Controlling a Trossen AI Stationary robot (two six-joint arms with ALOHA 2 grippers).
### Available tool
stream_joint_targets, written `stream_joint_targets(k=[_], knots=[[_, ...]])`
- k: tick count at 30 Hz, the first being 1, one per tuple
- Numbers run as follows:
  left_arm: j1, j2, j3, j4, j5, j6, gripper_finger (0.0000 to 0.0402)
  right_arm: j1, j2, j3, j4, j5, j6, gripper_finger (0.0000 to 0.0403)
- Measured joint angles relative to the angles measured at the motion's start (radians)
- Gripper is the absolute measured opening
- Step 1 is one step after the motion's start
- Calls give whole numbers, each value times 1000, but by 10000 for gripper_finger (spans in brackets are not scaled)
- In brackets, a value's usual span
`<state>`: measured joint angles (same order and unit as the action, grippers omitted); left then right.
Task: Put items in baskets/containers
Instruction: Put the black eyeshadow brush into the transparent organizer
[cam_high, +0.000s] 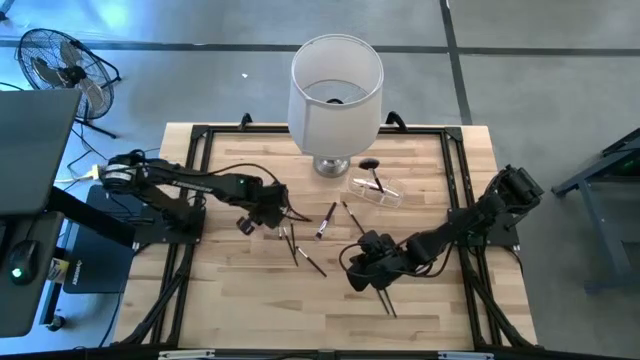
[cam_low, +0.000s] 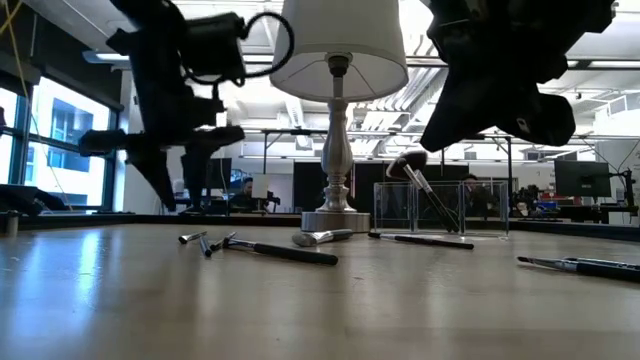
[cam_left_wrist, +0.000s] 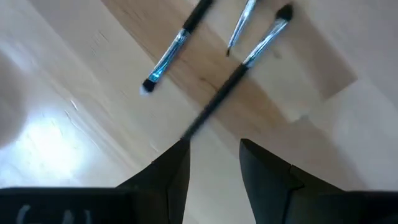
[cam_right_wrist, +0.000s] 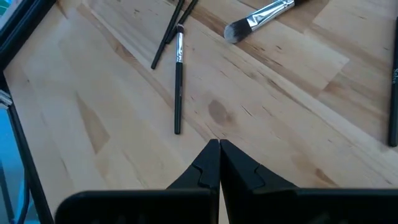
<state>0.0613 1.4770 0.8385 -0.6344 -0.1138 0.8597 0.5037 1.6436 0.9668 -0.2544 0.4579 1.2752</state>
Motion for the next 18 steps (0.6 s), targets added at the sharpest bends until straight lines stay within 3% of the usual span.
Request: stream_joint_targets(k=[9, 15, 18], knots=[[11, 109, 1, 56, -55, 184, 133, 0, 0, 0, 7, 0, -1, 0], [10, 151, 5, 59, -43, 175, 131, 0, 0, 0, 10, 0, -1, 0], [11, 162, 5, 47, -22, 72, 111, 0, 0, 0, 15, 4, -1, 0]])
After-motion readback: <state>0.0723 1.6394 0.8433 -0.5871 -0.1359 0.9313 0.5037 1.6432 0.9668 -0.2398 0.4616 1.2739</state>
